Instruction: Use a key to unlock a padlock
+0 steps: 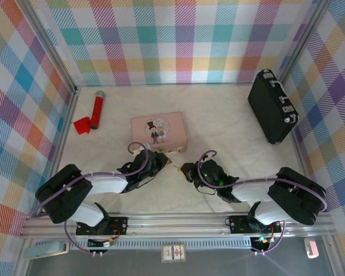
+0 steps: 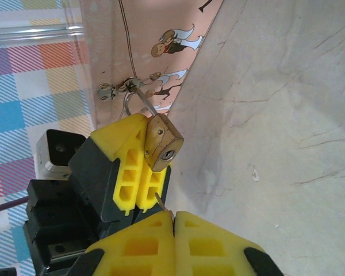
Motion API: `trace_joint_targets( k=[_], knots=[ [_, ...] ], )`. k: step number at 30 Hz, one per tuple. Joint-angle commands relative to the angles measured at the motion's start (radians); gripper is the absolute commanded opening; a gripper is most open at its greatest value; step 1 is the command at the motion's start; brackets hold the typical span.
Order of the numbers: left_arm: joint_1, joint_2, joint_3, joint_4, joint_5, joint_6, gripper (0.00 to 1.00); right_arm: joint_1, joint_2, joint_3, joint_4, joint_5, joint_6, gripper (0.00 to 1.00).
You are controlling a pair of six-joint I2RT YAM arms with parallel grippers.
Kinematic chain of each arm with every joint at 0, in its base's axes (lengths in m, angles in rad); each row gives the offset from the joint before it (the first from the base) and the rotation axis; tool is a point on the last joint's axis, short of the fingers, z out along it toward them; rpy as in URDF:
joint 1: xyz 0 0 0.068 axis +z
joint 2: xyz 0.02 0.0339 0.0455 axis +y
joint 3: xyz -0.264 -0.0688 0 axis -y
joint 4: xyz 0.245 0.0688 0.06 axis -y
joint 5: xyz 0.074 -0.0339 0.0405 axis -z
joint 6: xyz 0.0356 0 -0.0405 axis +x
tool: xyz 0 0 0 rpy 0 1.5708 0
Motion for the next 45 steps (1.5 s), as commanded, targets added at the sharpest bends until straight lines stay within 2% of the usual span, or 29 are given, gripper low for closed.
trace_joint_targets(
  k=[1, 7, 15, 45],
  knots=[
    [-0.014, -0.022, 0.034, 0.099, -0.015, -0.023, 0.0, 0.021, -0.004, -0.002, 0.043, 0.058, 0.064, 0.0],
    [-0.027, -0.016, 0.035, 0.102, -0.027, -0.058, 0.0, 0.064, 0.022, -0.007, 0.108, 0.117, 0.138, 0.0],
    [-0.04, -0.021, 0.027, 0.12, -0.038, -0.09, 0.0, 0.08, 0.02, -0.01, 0.065, 0.167, 0.183, 0.0],
    [-0.079, -0.019, 0.026, 0.137, -0.066, -0.149, 0.0, 0.089, 0.126, -0.006, 0.162, 0.186, 0.233, 0.0]
  ],
)
